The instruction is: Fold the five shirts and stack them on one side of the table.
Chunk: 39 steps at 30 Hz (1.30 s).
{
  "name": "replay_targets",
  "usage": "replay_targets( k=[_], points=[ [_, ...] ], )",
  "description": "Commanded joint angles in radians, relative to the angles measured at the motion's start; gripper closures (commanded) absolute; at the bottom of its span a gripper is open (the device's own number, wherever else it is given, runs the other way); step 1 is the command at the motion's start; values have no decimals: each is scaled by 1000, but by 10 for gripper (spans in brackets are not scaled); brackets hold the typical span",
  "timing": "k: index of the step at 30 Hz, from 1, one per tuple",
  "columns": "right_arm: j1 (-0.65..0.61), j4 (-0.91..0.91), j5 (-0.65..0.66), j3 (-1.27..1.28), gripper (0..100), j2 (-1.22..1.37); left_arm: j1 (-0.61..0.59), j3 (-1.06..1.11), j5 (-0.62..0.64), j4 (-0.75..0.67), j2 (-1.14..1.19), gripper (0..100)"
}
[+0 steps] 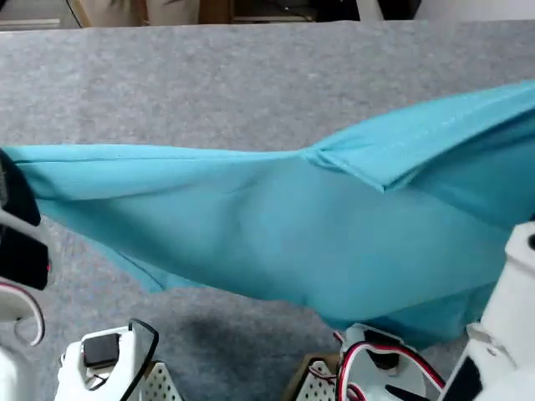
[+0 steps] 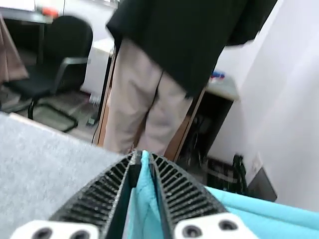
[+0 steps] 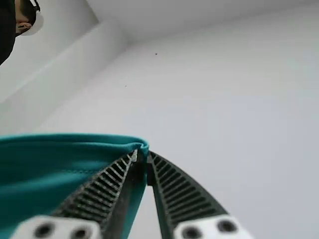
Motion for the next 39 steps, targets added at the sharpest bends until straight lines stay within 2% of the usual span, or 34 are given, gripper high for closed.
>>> replay_targets(
  k=[1, 6, 14, 19, 24, 30, 36, 39],
  points=[
    [7, -31, 8, 7, 994, -2, -2, 0, -9, -34, -18, 981],
    [5, -12, -6, 5, 994, -13, 0, 11, -64, 92, -67, 981],
    [5, 115, -51, 15, 994, -64, 0, 25, -72, 186, -170, 981],
    [12, 150, -46, 101, 994, -61, 0, 331, -71, 169, -257, 981],
    [5, 137, -43, 309, 993, -58, 0, 723, -71, -71, -358, 981],
    [-53, -72, 0, 716, 993, -56, -2, 1158, -72, -525, -397, 981],
    [-179, -327, 49, 1138, 993, -56, 11, 1373, -72, -924, -321, 981],
    [-245, -420, 48, 1279, 993, -53, 41, 1375, -72, -1016, -174, 981]
  ],
)
